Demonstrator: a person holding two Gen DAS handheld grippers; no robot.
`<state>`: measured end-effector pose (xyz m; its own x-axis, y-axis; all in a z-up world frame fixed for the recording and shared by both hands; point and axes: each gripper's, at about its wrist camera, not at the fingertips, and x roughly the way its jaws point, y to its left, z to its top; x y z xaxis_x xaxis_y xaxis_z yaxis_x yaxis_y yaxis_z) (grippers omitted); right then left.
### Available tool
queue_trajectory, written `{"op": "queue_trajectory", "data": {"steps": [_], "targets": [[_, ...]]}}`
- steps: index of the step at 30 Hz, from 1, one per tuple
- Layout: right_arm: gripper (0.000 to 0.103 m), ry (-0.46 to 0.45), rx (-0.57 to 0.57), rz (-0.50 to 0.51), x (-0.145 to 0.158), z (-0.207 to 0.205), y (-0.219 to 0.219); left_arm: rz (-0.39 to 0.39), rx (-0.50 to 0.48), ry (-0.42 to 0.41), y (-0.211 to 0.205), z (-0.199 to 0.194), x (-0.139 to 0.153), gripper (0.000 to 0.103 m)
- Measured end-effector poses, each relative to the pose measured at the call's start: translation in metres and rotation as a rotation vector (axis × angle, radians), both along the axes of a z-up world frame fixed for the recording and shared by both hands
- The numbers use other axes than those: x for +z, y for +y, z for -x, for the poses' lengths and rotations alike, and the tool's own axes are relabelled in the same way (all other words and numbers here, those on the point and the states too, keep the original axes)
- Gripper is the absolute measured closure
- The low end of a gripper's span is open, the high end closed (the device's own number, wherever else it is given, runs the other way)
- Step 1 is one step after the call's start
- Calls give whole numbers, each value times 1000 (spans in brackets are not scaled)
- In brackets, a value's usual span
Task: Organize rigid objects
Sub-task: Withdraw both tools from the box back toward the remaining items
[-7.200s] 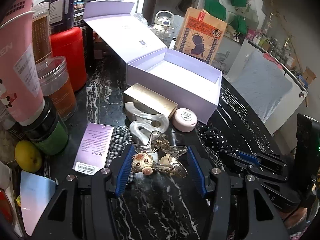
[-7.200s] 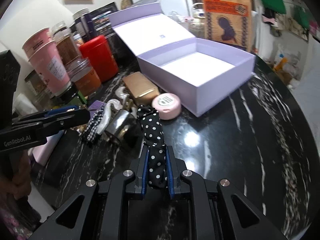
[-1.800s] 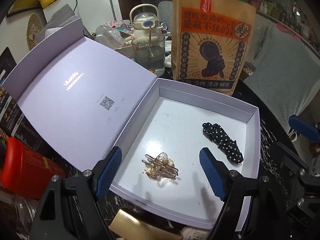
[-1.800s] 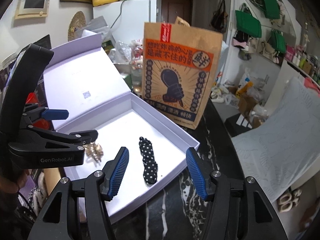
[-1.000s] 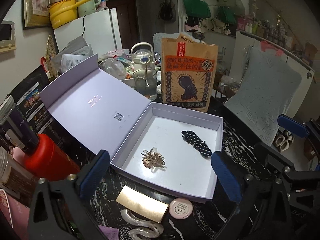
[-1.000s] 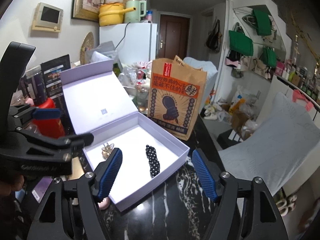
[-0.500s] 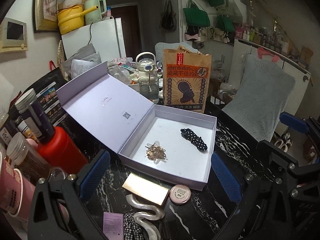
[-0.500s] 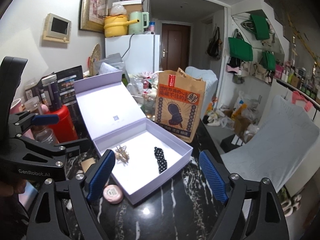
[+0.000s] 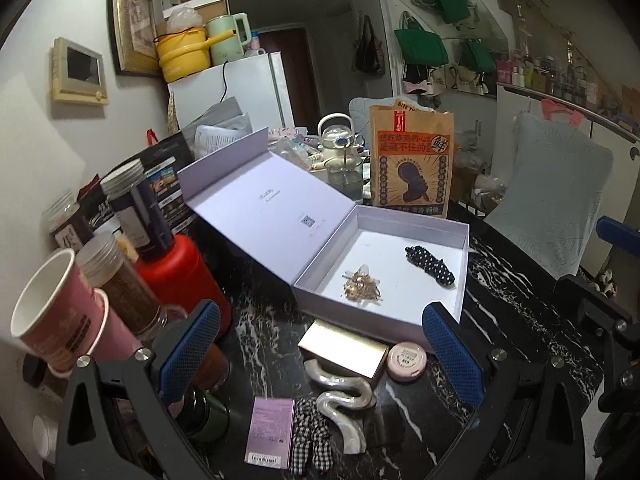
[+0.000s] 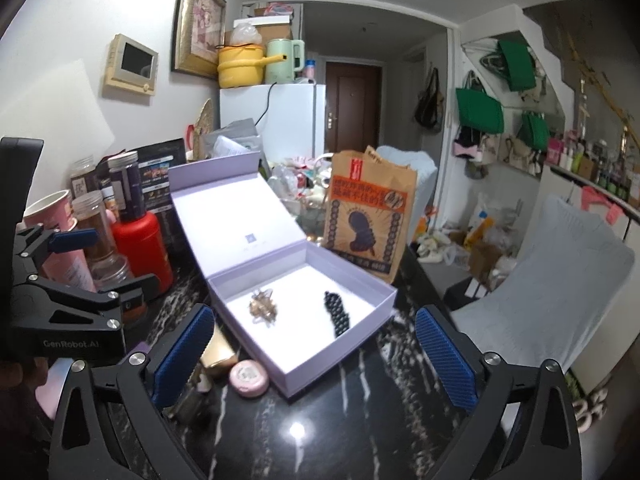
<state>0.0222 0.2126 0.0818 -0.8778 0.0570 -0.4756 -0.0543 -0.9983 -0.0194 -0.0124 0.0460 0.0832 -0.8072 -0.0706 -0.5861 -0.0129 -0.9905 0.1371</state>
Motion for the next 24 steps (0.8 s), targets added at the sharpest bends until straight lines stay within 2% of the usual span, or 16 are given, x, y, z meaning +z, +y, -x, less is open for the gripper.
{"op": "queue_trajectory", "data": {"steps": [6,13,18,24], "targets": [[1,-41,29,49,-17,0,-4,11,27,-27,-11,-15,-13,0],[1,-72,75,112,-35,2,-10,-33,54,-71,-27,-28,-31,0],[1,-100,115,86,-46,7,-23,-20,96,-101,-39,-31,-48,0],[1,-120,193,82,-61,11,-40,-79,112,-130,-54,-36,-67,0]]}}
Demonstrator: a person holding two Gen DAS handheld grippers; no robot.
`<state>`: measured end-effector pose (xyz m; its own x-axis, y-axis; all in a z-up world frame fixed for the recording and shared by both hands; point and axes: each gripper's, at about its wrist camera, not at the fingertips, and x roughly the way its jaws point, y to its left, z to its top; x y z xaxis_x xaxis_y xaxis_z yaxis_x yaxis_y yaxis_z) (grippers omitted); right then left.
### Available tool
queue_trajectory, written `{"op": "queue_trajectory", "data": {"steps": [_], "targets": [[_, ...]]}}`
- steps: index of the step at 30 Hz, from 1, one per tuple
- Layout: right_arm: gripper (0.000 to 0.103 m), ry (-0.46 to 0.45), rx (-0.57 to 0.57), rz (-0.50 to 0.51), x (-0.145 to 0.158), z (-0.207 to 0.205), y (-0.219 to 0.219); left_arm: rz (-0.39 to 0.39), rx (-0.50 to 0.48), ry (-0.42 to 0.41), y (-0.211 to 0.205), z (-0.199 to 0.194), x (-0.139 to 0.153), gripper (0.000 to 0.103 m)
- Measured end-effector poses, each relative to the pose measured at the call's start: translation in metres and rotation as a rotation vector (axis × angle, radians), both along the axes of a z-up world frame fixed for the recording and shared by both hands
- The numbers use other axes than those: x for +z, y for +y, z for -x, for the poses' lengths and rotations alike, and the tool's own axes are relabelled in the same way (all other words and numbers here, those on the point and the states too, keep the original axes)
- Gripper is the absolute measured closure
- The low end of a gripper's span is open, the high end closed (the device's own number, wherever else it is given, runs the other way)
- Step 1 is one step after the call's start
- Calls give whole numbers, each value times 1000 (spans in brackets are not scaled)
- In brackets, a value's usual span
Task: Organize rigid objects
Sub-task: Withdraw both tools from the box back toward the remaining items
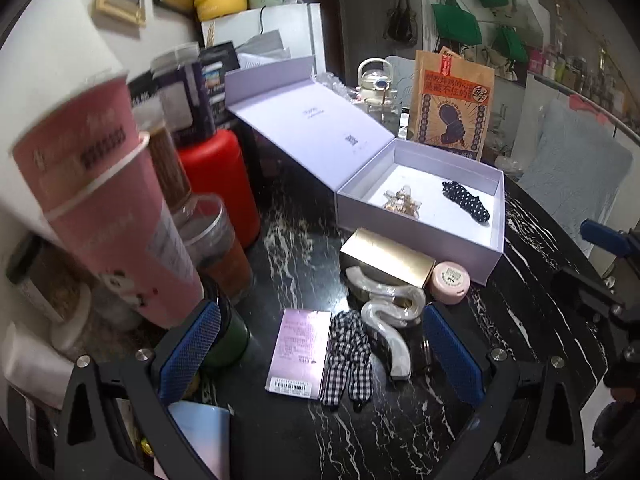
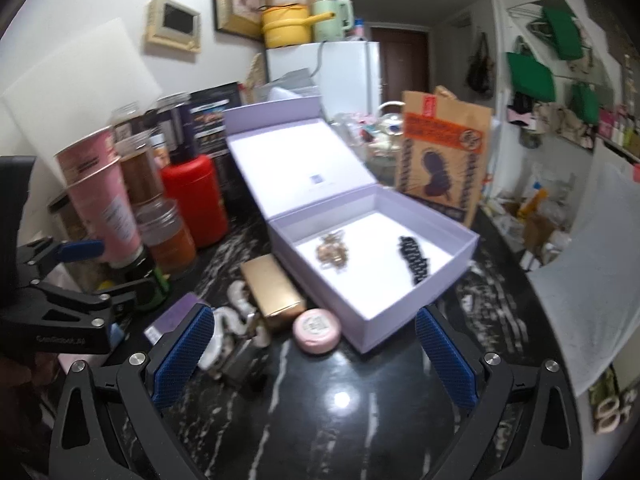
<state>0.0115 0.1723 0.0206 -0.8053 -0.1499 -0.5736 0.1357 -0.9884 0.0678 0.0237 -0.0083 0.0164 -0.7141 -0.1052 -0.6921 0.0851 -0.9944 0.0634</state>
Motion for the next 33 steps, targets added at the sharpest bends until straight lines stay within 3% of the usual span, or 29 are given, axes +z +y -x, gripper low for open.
{"op": "queue_trajectory", "data": {"steps": [11,16,26,33], "targets": [[1,-72,71,2,-27,10,-21,-144,20,-87,-21,-3,-42,0],[1,-102,58,3,-37,14,-17,-82,31,-122,-17,6,-58,0],[1,-174,23,21,-54,26,-4,-127,-2,-227,-19,29,-90,0],[1,-198,7,19,-60,34,-1,-102,-31,-292,-16,45,-108,0]]}}
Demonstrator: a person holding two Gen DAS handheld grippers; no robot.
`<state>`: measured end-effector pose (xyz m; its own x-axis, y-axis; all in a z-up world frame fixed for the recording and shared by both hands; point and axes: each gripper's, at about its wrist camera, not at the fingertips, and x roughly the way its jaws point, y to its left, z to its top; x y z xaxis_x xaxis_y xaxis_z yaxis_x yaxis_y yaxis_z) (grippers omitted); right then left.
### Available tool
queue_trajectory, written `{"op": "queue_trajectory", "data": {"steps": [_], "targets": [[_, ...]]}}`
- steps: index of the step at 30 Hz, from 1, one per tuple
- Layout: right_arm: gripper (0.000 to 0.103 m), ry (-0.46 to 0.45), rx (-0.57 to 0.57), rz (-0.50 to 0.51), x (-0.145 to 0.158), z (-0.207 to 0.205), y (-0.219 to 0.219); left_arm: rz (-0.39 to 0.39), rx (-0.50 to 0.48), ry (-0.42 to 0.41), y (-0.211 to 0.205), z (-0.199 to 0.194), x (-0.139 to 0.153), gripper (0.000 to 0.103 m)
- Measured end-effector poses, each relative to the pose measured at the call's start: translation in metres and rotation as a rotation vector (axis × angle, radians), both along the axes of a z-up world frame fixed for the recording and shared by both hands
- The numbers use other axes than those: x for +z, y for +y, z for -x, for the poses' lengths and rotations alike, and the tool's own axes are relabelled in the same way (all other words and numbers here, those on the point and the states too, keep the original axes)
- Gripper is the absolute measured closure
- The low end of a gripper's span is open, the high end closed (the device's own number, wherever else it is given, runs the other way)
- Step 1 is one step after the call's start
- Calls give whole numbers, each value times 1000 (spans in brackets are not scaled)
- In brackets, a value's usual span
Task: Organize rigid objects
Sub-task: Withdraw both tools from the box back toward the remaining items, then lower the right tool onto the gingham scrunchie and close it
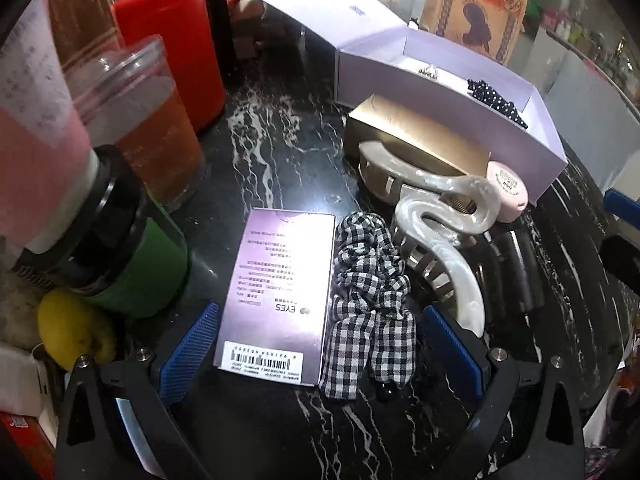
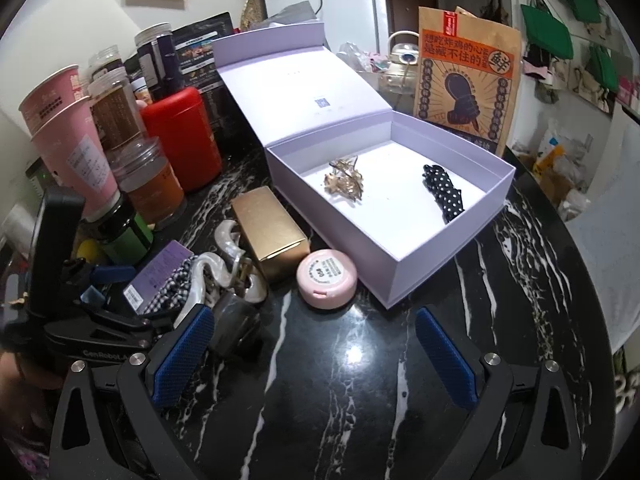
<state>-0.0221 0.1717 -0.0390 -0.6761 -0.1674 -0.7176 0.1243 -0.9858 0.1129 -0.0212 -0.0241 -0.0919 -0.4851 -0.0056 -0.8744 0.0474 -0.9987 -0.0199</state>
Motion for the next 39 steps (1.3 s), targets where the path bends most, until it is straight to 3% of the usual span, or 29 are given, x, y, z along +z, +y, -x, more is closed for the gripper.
{"op": "queue_trajectory", "data": {"steps": [8,13,18,29,35,39], "targets": [[1,-19,-8,20,-3,3,4,-31,1,6,0,-4,-6,1],[1,-19,-32,31,-3,1,11,-40,9,46,3,-6,-3,18],[1,-17,-50,46,-2,-3,17,-39,-13,57,13,-7,-3,23],[1,-13,-61,52,-2,-18,25,-68,-97,45,54,-18,-1,23],[1,-16,-23,52,-6,-24,21,-120,-70,36,55,-25,1,23],[1,-11,-9,58,-6,-27,20,-133,-47,101,49,-33,12,23]]}}
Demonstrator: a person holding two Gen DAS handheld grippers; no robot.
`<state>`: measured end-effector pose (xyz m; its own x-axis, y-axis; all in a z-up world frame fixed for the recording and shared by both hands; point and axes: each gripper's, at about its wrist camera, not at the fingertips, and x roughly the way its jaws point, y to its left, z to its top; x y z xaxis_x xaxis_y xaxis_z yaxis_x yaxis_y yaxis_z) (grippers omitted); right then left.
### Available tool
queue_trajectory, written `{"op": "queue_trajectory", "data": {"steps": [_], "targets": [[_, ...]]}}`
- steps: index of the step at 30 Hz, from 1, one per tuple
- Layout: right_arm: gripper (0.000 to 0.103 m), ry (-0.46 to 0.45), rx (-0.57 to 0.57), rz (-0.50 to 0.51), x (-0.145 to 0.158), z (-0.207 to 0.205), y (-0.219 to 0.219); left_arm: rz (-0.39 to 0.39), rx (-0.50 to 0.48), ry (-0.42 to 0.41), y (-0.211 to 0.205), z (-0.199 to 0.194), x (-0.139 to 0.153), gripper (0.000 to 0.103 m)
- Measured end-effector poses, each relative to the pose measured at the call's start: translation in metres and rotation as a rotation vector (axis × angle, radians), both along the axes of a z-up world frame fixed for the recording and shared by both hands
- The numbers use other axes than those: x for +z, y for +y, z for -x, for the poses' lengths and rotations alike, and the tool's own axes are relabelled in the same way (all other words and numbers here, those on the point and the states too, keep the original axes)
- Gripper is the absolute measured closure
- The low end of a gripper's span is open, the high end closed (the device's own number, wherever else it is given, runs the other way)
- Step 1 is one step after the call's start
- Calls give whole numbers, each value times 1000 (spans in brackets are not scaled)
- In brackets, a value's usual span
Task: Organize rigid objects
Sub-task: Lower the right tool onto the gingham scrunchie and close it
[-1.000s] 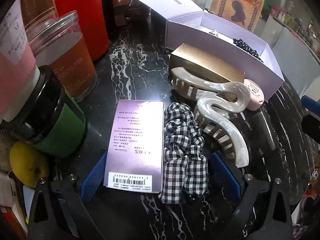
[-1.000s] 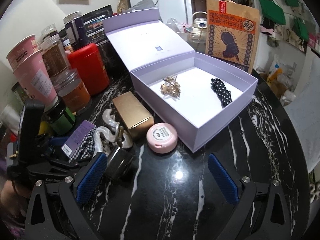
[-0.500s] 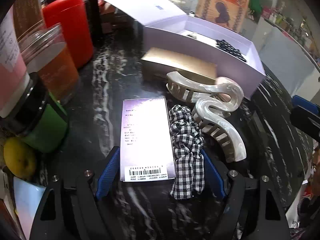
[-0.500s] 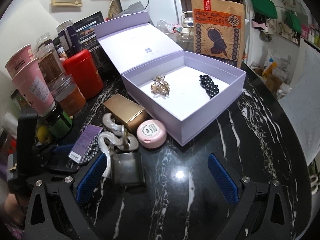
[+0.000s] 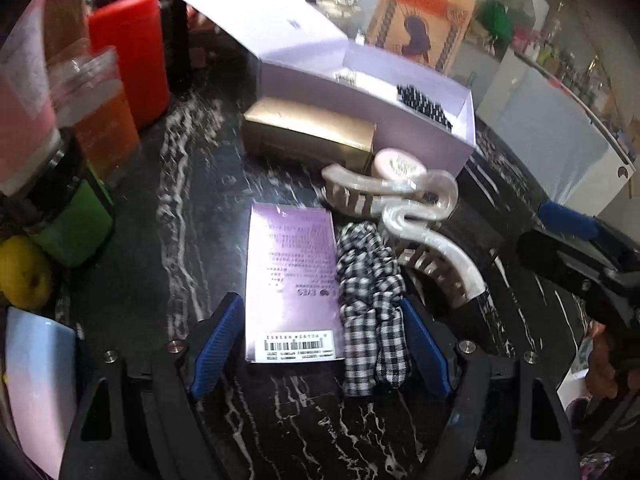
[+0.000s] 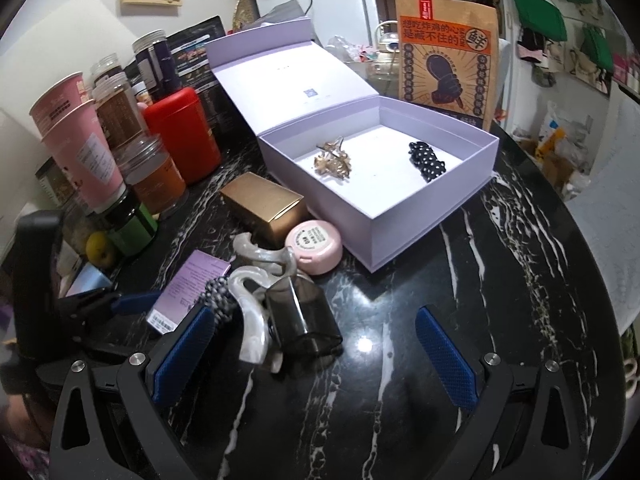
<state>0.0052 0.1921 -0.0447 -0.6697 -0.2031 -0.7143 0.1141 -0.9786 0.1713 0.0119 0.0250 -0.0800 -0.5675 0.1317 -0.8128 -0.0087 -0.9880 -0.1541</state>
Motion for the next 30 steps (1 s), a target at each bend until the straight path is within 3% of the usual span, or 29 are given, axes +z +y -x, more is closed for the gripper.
{"op": "queue_trajectory", "data": {"steps": [4,14,22,26,30], "targets": [[1,11,-3,10,3,-2,2,33,-8,-21,1,0,1,9],[1,7,19,30,6,-3,-10,39,17,-3,-18,-21,12,9],[2,-18,133,15,3,-6,-43,66,99,10,-51,-32,11,9],[23,-61,203,16,-4,-4,-61,64,118,41,-59,-35,12,9],[29,-126,238,50,-19,5,-73,80,113,48,-62,-35,11,9]]}}
